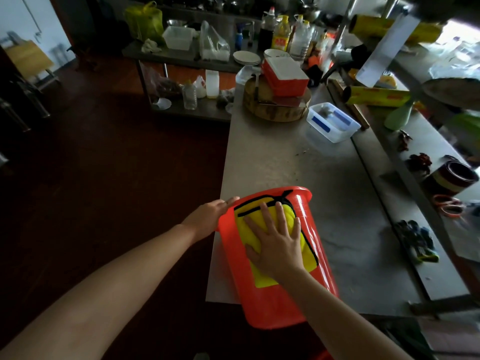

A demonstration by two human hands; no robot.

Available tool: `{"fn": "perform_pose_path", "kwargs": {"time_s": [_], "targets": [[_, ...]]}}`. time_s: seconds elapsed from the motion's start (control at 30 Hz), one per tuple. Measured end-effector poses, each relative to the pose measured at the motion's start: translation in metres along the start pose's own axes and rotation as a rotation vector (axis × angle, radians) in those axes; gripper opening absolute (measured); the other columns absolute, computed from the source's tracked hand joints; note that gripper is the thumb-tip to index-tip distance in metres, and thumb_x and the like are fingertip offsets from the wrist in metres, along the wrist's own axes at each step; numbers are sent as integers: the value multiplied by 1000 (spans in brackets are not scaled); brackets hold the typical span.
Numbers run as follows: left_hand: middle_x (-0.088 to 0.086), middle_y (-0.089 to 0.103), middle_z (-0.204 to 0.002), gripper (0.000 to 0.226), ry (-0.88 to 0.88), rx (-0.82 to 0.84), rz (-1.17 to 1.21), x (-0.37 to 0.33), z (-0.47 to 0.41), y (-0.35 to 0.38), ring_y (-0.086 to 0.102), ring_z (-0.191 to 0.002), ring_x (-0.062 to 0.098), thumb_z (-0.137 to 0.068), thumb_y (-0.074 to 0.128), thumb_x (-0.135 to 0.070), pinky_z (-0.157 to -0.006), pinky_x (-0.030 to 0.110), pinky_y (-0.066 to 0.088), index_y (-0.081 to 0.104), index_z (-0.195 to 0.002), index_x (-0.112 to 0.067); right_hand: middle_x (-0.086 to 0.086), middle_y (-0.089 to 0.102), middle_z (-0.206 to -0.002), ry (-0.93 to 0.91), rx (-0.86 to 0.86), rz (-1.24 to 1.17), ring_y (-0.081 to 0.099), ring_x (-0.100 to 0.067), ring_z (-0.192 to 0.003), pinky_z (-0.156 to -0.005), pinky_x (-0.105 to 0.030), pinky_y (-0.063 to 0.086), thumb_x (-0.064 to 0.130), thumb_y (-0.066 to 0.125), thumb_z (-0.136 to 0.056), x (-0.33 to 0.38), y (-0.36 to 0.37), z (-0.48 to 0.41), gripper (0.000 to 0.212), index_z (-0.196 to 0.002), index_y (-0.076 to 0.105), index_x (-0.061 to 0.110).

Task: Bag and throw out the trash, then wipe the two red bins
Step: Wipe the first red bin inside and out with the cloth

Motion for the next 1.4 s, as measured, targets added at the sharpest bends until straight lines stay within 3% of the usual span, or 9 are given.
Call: {"fn": "perform_pose_path", "kwargs": {"time_s": [0.2, 0.33, 0.63, 0.73, 0.9, 1.07, 1.17, 1.3, 1.4], "targets": [[-9, 59, -92, 33, -88, -5, 138, -1, 1, 0, 67, -88, 8, -100, 31, -69, -88, 30, 50, 61, -101, -55, 12, -7, -169, 127, 43, -176, -17, -24, -155, -117, -67, 19, 79, 36, -83, -47, 0, -3, 75, -151, 9, 61], [-14, 51, -95, 38, -151, 60, 136, -1, 1, 4, 61, -86, 1, -108, 30, -49, -84, 21, 48, 45, -142, -45, 17, -4, -168, 239, 73, -322, -10, -21, -156, -117, -60, 27, 83, 35, -82, -80, 3, -2, 76, -150, 8, 62], [-8, 51, -108, 42, -160, 80, 23, -8, -5, 9, 63, -93, 13, -104, 24, -55, -87, 30, 50, 29, -146, -55, 17, 16, -166, 537, 164, -774, 24, -18, -151, -112, -50, 37, 82, 42, -74, -145, 26, 10, 82, -150, 19, 61], [-6, 58, -110, 43, -224, 54, 64, -6, -7, 10, 64, -97, 12, -98, 19, -73, -85, 28, 46, 44, -129, -57, 8, 26, -165, 601, 163, -910, 34, -22, -147, -115, -47, 34, 79, 46, -76, -156, 34, 15, 85, -154, 26, 52], [-3, 70, -98, 57, -250, 30, -5, -15, -21, 10, 69, -78, 8, -90, 30, -84, -73, 29, 49, 62, -107, -39, 14, 14, -167, 509, 141, -665, 20, -27, -151, -112, -55, 36, 81, 42, -79, -138, 23, 12, 82, -152, 15, 57], [-2, 56, -111, 37, -257, 128, 22, -13, -27, 15, 66, -92, 17, -110, 34, -34, -85, 38, 58, 42, -142, -50, 11, -6, -169, 268, 120, -296, -3, -39, -154, -115, -63, 24, 85, 31, -78, -83, 8, 14, 81, -150, 2, 61], [1, 58, -110, 36, -220, 136, 29, -17, -32, 13, 65, -84, 10, -107, 37, -46, -74, 24, 57, 42, -141, -55, 8, -10, -170, 131, 92, -179, -15, -44, -152, -115, -71, 10, 82, 31, -81, -48, 2, 17, 79, -152, 5, 59], [12, 70, -85, 67, -287, 86, 43, -18, -37, 9, 72, -72, 26, -83, 34, -91, -78, 42, 58, 65, -101, -35, -1, 2, -171, -113, 63, 20, -16, -52, -150, -110, -79, 3, 74, 35, -87, 1, 1, 28, 73, -155, 27, 49], [12, 66, -102, 40, -336, 99, 69, -11, -36, 14, 70, -81, 26, -104, 30, -63, -80, 41, 56, 59, -118, -40, -5, -4, -171, -238, 144, 184, -24, -55, -146, -108, -79, -1, 71, 33, -92, 28, 13, 36, 72, -157, 27, 41]]}}
Point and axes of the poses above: each hand's wrist, its own z-axis away from the middle knuckle, its own y-axis out of the palm, x = y × z, the point moved 8 cm from there along -z, towards the middle knuckle
